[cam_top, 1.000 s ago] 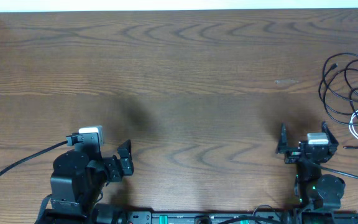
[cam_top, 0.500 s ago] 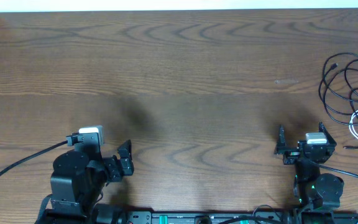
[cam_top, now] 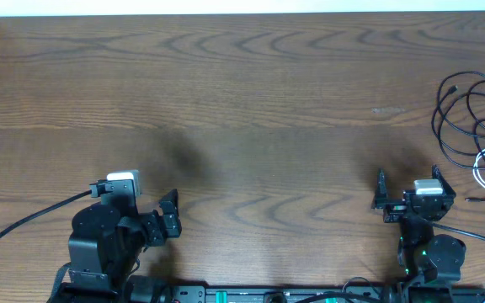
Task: Untangle cables
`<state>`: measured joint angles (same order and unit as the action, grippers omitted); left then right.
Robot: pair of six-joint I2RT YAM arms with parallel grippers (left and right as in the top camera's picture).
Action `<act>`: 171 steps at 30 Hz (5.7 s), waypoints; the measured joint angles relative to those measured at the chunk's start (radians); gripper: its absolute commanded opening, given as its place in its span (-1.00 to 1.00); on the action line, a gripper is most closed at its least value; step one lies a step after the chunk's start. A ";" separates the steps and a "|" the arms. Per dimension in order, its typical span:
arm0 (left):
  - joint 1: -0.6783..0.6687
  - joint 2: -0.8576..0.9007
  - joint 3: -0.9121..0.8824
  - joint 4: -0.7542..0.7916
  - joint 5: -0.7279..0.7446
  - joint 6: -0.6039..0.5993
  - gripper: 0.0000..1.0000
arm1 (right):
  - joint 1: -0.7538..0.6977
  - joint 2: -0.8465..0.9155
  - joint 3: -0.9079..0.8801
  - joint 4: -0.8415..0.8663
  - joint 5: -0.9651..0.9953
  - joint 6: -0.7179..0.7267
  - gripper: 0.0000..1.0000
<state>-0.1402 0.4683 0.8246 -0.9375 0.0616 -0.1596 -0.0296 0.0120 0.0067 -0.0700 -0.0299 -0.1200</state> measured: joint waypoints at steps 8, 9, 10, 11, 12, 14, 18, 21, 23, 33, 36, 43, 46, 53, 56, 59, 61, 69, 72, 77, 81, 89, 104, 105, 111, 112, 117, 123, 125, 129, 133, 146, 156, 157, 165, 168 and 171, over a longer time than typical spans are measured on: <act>0.000 0.000 0.000 0.000 0.000 0.000 0.97 | 0.000 0.000 0.000 0.000 0.000 0.000 0.99; 0.000 0.000 0.000 0.000 0.000 0.000 0.96 | 0.000 0.000 0.000 0.000 0.000 0.000 0.98; 0.000 0.000 0.000 0.000 0.000 0.000 0.97 | 0.000 0.000 0.000 0.000 0.000 0.000 0.98; 0.000 0.000 0.000 0.000 0.000 0.000 0.96 | 0.000 0.000 0.000 0.000 0.000 0.000 0.99; 0.000 0.000 0.000 0.000 0.000 0.000 0.97 | 0.000 0.000 0.000 0.000 0.000 0.000 0.98; 0.000 0.000 0.000 0.000 0.000 0.000 0.97 | 0.000 0.000 0.000 0.000 0.000 0.000 0.99; 0.000 0.000 0.000 0.000 0.000 0.000 0.96 | 0.000 0.000 0.000 0.000 0.000 0.000 0.99; 0.000 0.000 0.000 -0.002 0.000 0.000 0.97 | 0.000 0.000 0.000 0.000 0.000 0.000 0.99; 0.005 0.000 0.000 -0.005 -0.001 0.004 0.97 | 0.000 0.000 0.000 0.000 0.000 0.000 0.98; 0.087 -0.160 -0.225 0.267 -0.016 0.011 0.96 | 0.000 0.000 0.000 0.001 0.000 0.000 0.99; 0.102 -0.238 -0.344 0.407 -0.018 0.011 0.97 | 0.000 0.000 0.000 0.000 0.000 0.000 0.98; 0.108 -0.378 -0.571 0.678 -0.043 0.012 0.97 | 0.000 0.000 0.000 0.000 0.000 0.000 0.98; 0.108 -0.424 -0.645 0.772 -0.061 0.012 0.97 | 0.000 0.000 0.000 0.000 0.000 0.000 0.99; 0.108 -0.457 -0.761 0.959 -0.098 0.011 0.97 | 0.000 0.000 0.000 0.000 0.000 0.000 0.99; 0.108 -0.458 -0.800 1.038 -0.109 0.011 0.97 | 0.000 0.000 0.000 0.000 0.000 0.000 0.98; 0.108 -0.458 -0.818 1.042 -0.123 0.017 0.97 | 0.000 0.000 0.000 0.000 0.000 0.000 0.99; 0.108 -0.458 -0.818 1.035 -0.129 0.034 0.96 | 0.000 0.000 0.000 0.000 0.000 0.000 0.98; 0.108 -0.458 -0.812 0.927 -0.129 0.060 0.97 | 0.000 0.000 0.000 0.000 0.000 0.000 0.98; 0.108 -0.458 -0.811 0.924 -0.127 0.061 0.97 | 0.000 0.000 0.000 0.000 0.000 0.000 0.98; 0.107 -0.458 -0.811 0.923 -0.127 0.061 0.97 | 0.000 0.000 0.000 0.000 0.000 0.000 0.99; 0.108 -0.458 -0.810 0.923 -0.127 0.061 0.96 | 0.000 0.000 0.000 0.000 0.000 0.000 0.99; 0.107 -0.458 -0.810 0.922 -0.127 0.061 0.96 | 0.000 0.000 0.000 0.000 0.000 0.000 0.99; 0.108 -0.458 -0.810 0.922 -0.127 0.061 0.96 | 0.000 0.000 0.000 0.000 0.000 0.000 0.99; 0.107 -0.458 -0.810 0.922 -0.127 0.062 0.96 | 0.000 0.000 0.000 0.000 0.000 0.000 0.99; 0.107 -0.458 -0.810 0.922 -0.127 0.064 0.96 | 0.000 0.000 0.000 0.000 0.000 0.000 0.98; 0.108 -0.458 -0.810 0.922 -0.127 0.064 0.96 | 0.000 0.000 0.000 0.000 0.000 0.000 0.98; 0.107 -0.458 -0.810 0.922 -0.127 0.064 0.96 | 0.000 0.000 0.000 0.000 0.000 0.000 0.99; 0.108 -0.458 -0.810 0.922 -0.127 0.064 0.96 | 0.000 0.000 0.000 0.000 0.000 0.000 0.99; 0.108 -0.458 -0.810 0.922 -0.127 0.064 0.96 | 0.000 0.000 0.000 0.000 0.000 0.000 0.99; 0.107 -0.458 -0.810 0.922 -0.127 0.064 0.96 | 0.000 0.000 0.000 0.000 0.000 0.000 0.99; 0.108 -0.458 -0.810 0.922 -0.127 0.064 0.96 | 0.000 0.000 0.000 0.000 0.000 0.000 0.98; 0.107 -0.458 -0.809 0.922 -0.127 0.064 0.96 | 0.000 0.000 0.000 0.000 0.000 0.000 0.99; 0.107 -0.458 -0.809 0.922 -0.127 0.064 0.96 | 0.000 0.000 0.000 0.000 0.000 0.000 0.99; 0.107 -0.458 -0.809 0.922 -0.127 0.064 0.96 | 0.000 0.000 0.000 0.000 0.000 0.000 0.98; 0.108 -0.458 -0.809 0.921 -0.127 0.064 0.96 | 0.000 0.000 0.000 0.000 0.000 0.000 0.99; 0.108 -0.458 -0.809 0.921 -0.127 0.064 0.96 | 0.000 0.000 0.000 0.000 0.000 0.000 0.99; 0.107 -0.458 -0.809 0.921 -0.127 0.064 0.96 | 0.000 0.000 0.000 0.000 0.000 0.000 0.99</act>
<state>-0.0330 0.0101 0.0154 -0.0170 -0.0658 -0.0959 -0.0296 0.0116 0.0067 -0.0700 -0.0299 -0.1196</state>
